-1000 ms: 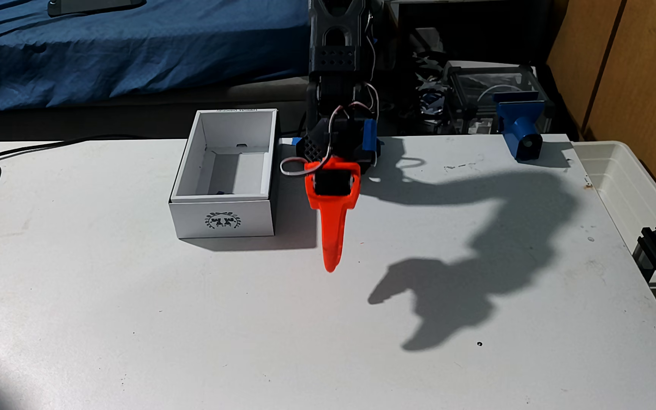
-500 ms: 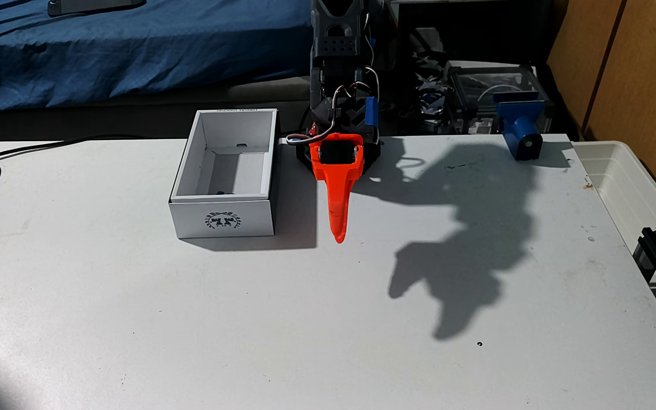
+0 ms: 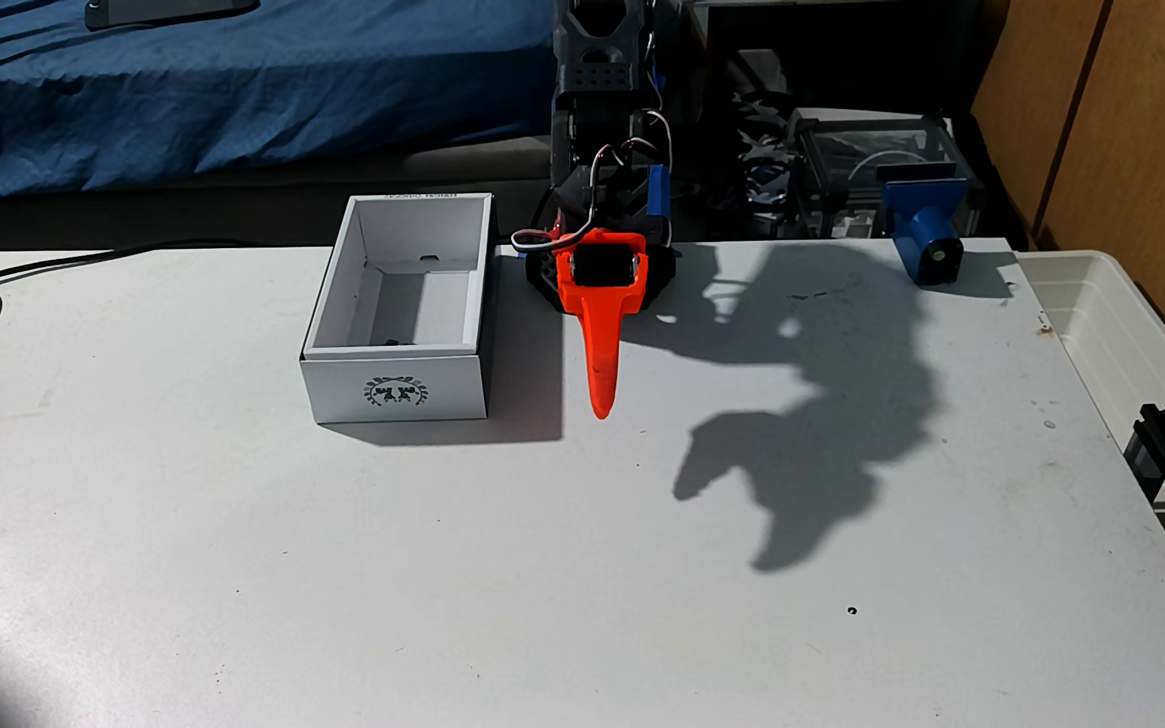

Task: Grab the blue brick and place in box

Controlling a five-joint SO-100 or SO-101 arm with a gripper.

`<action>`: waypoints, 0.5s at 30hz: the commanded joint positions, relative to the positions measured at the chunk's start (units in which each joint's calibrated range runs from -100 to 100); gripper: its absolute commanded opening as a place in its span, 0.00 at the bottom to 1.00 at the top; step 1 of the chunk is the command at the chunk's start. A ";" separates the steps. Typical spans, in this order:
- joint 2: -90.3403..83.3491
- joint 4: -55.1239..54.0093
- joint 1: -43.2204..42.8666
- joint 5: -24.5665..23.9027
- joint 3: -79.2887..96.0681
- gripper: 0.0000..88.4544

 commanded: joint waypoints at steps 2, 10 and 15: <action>-3.26 5.84 0.13 0.34 -0.28 0.29; -8.50 16.26 0.20 0.34 0.16 0.29; -10.53 21.52 0.20 0.29 0.16 0.29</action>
